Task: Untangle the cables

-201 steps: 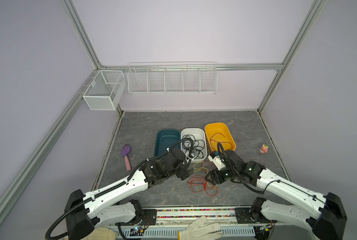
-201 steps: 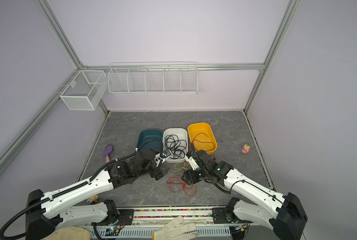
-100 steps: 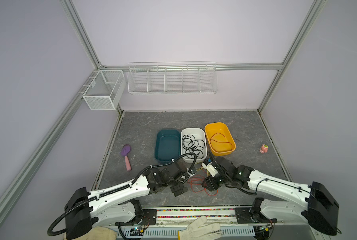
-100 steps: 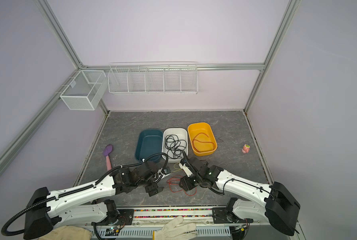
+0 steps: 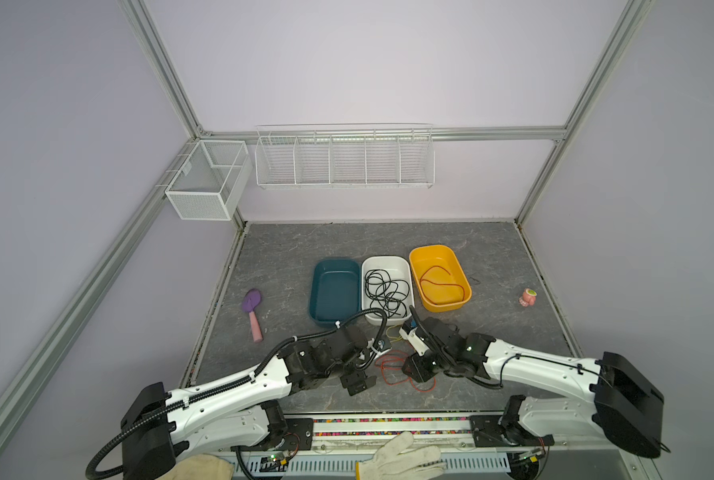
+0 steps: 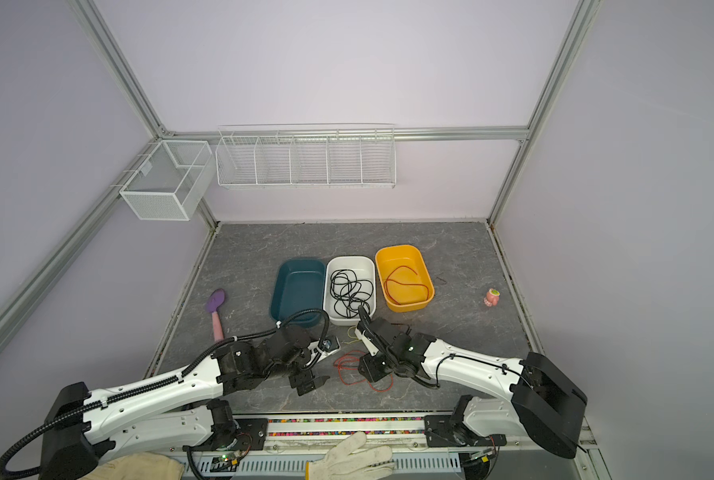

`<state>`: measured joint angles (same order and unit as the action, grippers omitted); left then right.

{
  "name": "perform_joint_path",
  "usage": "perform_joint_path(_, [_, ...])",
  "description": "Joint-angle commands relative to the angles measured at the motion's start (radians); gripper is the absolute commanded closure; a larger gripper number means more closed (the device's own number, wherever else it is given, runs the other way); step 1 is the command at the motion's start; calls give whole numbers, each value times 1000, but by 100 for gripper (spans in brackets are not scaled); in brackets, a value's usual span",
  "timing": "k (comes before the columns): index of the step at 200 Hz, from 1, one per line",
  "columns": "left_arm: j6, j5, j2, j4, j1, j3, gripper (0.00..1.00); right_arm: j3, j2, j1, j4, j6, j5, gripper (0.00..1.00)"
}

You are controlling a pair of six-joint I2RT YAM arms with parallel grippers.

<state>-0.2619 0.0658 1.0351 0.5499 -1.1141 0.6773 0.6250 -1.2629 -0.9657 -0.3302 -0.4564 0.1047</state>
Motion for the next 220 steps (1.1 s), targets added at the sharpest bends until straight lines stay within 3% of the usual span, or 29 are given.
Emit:
perform_joint_path(1, [0,-15,-1,-16,-6,4,1,7,-14,-6,24,-2,-48,60])
perform_joint_path(37, [-1,-12,2,-15,-7,7,0,13,-16,-8,36,-1,-53,72])
perform_joint_path(133, [-7,-18,-20,-19,-6,-2,0,41,-70,-30,65,24,-18,66])
perform_joint_path(171, [-7,-17,-24,-19,-7,-5,0,45,-49,-35,62,23,-37,81])
perform_joint_path(220, [-7,-20,-28,-19,-6,-6,0,43,66,-39,27,34,-65,93])
